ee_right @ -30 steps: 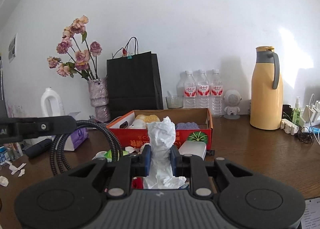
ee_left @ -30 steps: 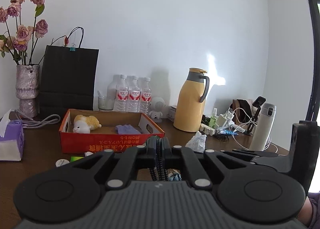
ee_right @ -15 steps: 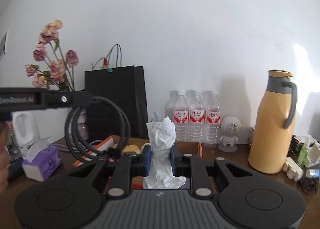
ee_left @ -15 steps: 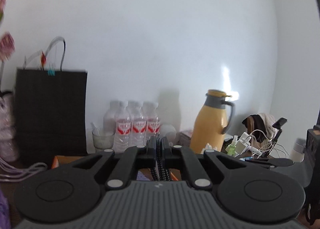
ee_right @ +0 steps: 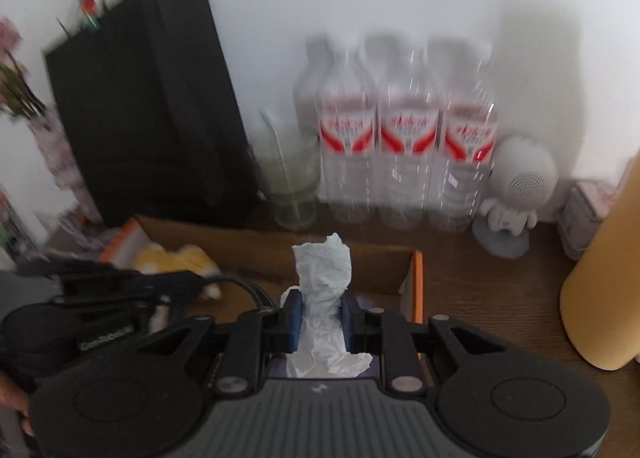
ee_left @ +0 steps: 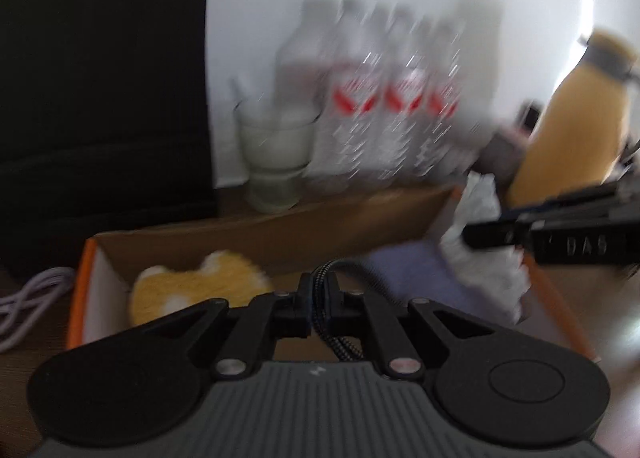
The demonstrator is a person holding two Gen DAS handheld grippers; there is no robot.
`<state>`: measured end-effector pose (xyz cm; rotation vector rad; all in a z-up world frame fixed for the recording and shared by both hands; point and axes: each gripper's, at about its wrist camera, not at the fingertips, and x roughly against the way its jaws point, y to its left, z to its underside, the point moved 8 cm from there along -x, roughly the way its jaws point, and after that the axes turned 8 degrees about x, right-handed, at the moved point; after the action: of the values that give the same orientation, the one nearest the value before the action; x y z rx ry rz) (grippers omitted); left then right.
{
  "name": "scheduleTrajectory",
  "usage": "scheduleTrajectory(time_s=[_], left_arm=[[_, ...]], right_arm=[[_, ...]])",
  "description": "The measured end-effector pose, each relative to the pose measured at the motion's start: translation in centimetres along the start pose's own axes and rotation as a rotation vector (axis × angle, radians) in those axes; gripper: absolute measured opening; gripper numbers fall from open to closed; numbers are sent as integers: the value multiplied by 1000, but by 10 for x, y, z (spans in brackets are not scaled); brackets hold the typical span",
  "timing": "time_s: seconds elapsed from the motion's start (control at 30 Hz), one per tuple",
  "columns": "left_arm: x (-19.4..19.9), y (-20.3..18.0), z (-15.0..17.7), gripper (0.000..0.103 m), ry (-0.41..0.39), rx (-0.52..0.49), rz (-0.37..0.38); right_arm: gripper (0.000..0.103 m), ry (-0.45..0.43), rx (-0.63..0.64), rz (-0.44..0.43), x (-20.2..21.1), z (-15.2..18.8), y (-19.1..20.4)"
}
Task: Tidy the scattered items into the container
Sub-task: 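Carry the cable and tissue over the cardboard box with both tools, then open both tools to drop the cable and tissue into the box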
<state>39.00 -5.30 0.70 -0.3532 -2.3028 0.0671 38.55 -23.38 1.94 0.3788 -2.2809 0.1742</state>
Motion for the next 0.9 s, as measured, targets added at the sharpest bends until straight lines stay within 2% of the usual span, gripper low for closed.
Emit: scheduleTrajectory(time_s=[0.07,0.1,0.17,0.23,0.27,0.3,0.33,0.37,0.4,0.47,0.57,0.6,0.7,0.8,0.9], left_arm=[[-15,13,6,7,53,-32,-62],[-19,18,7,8,55,-49,-99],[-23,24,9,10,64,-70,-107],[-20,24,8,13,73,-57,-83],[-18,24,6,14,71,-55,-82],[-14,24,3,17,68,-52,-88],[-10,26,1,20,68,-48,-97],[-6,26,-2,29,70,-41,-110],[-1,27,-6,44,74,-29,-129],[12,31,-10,63,89,-1,-176],[29,38,-9,87,140,67,-219],[34,42,-7,89,164,102,-233],[51,51,-1,100,206,178,-270],[72,53,7,102,215,218,-298],[90,50,15,103,208,215,-317]], right_arm=[[20,61,37,48,-27,0,0],[22,85,57,85,-39,1,-1],[24,135,94,145,-61,4,-2],[41,178,88,168,-76,8,-5],[43,178,88,171,-78,7,-5],[50,182,86,176,-78,6,-6],[55,183,77,172,-76,4,-6],[57,180,60,161,-72,2,-6],[60,175,40,151,-66,-1,-7],[66,166,-5,129,-51,-7,-9],[81,180,-86,56,-29,-10,-11],[84,193,-115,22,-23,-8,-11],[84,234,-187,-45,-5,2,-7],[84,261,-193,-43,13,8,0],[86,262,-167,-32,32,13,15]])
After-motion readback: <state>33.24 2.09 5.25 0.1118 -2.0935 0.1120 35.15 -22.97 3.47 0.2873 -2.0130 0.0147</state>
